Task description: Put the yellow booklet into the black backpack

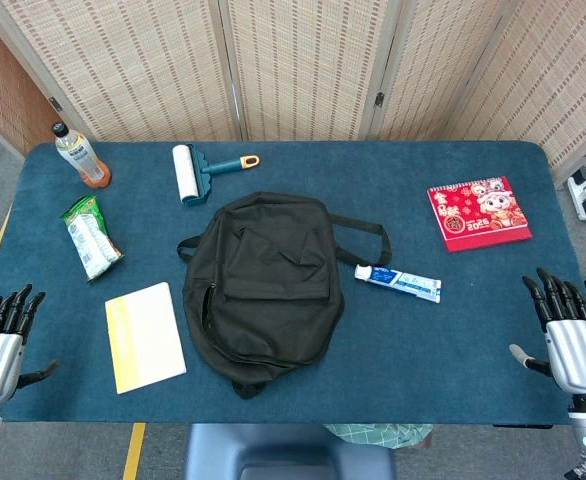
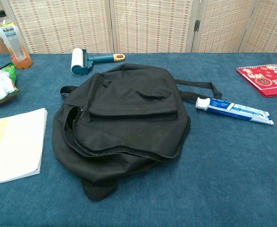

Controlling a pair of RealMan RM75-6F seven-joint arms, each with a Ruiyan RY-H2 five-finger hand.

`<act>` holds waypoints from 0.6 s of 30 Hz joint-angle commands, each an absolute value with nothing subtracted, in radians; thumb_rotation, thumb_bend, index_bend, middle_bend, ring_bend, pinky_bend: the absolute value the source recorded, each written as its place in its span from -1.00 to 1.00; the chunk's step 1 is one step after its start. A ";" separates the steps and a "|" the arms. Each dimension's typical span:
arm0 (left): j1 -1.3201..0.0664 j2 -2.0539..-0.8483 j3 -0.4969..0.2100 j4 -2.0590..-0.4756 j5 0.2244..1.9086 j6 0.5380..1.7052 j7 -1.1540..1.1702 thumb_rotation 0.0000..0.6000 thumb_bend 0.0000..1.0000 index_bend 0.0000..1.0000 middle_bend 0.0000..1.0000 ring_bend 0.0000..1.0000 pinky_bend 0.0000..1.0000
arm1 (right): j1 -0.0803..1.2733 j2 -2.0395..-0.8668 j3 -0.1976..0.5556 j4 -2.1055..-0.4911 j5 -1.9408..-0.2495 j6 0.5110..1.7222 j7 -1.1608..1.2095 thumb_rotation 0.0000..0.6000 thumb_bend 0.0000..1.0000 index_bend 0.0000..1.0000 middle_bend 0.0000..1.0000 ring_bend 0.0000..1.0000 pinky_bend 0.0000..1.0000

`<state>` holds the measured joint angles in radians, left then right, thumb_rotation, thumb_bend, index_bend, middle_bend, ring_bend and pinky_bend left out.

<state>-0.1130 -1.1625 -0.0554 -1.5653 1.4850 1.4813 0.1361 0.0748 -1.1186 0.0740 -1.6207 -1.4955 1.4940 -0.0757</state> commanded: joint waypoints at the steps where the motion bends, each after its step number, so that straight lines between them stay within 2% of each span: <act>1: -0.114 -1.166 -0.056 -1.559 1.488 1.485 0.132 1.00 -0.82 -1.00 -0.92 -0.93 -1.00 | 0.074 -1.116 0.075 -1.622 -1.499 1.498 -0.074 1.00 -0.81 -1.00 -0.97 -1.00 -0.87; 10: -0.123 -1.175 -0.046 -1.515 1.539 1.498 0.091 1.00 -0.82 -1.00 -0.88 -0.90 -1.00 | 0.065 -1.101 0.075 -1.630 -1.517 1.523 -0.055 1.00 -0.81 -1.00 -0.97 -1.00 -0.87; 14: -0.154 -1.200 -0.023 -1.426 1.623 1.493 0.021 1.00 -0.66 -1.00 -0.82 -0.86 -1.00 | 0.065 -1.093 0.074 -1.633 -1.531 1.531 -0.050 1.00 -0.81 -1.00 -0.98 -1.00 -0.87; 18: -0.189 -1.232 0.002 -1.350 1.691 1.474 -0.011 1.00 -0.62 -1.00 -0.81 -0.85 -1.00 | 0.067 -1.087 0.072 -1.638 -1.544 1.534 -0.046 1.00 -0.81 -1.00 -0.98 -1.00 -0.87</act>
